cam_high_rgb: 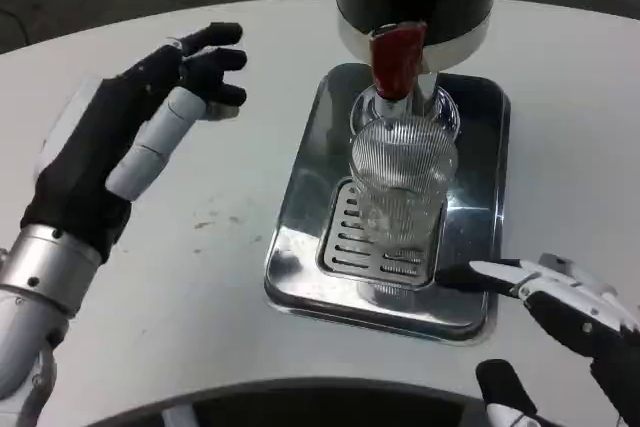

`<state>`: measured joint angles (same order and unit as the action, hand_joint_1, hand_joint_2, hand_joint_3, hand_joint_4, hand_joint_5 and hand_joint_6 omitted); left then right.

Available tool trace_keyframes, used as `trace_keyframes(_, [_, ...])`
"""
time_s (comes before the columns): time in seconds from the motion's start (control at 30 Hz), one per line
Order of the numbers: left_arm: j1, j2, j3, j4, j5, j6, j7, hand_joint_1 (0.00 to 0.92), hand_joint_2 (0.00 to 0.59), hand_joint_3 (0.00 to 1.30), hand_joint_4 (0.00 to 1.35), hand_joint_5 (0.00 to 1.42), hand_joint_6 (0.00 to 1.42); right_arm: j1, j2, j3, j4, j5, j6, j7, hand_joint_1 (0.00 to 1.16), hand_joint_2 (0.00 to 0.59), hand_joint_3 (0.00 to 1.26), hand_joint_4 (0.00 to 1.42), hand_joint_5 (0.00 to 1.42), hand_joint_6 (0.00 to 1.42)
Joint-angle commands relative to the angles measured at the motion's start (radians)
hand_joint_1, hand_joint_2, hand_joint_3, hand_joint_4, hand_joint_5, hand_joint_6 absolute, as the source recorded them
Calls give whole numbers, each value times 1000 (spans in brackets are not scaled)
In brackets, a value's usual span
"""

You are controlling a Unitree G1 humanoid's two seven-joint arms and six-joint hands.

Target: Grasp the cup under the faucet to collect the drink, then remove the cup.

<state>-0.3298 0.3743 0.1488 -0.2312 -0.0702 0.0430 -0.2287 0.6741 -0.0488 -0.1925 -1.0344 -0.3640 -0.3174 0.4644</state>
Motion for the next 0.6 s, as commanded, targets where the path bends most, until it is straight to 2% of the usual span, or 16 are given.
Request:
trace_keyframes(0.03, [1, -5, 24, -67, -64, 50, -13, 71, 77, 415, 420, 512, 473, 8, 2, -3, -13, 2, 8, -10, 505, 565, 290, 253, 169, 48])
trace_keyframes(0.23, [-56, 7, 35, -74, -197, 128, -73, 93, 90, 436, 415, 534, 494, 4, 0, -7, -13, 7, 8, -12, 505, 565, 290, 253, 169, 48])
trace_keyframes(0.6, [-171, 9, 19, -30, -283, 196, -147, 96, 93, 435, 396, 520, 502, 5, 5, -9, -13, 6, 3, -16, 507, 565, 298, 253, 171, 58])
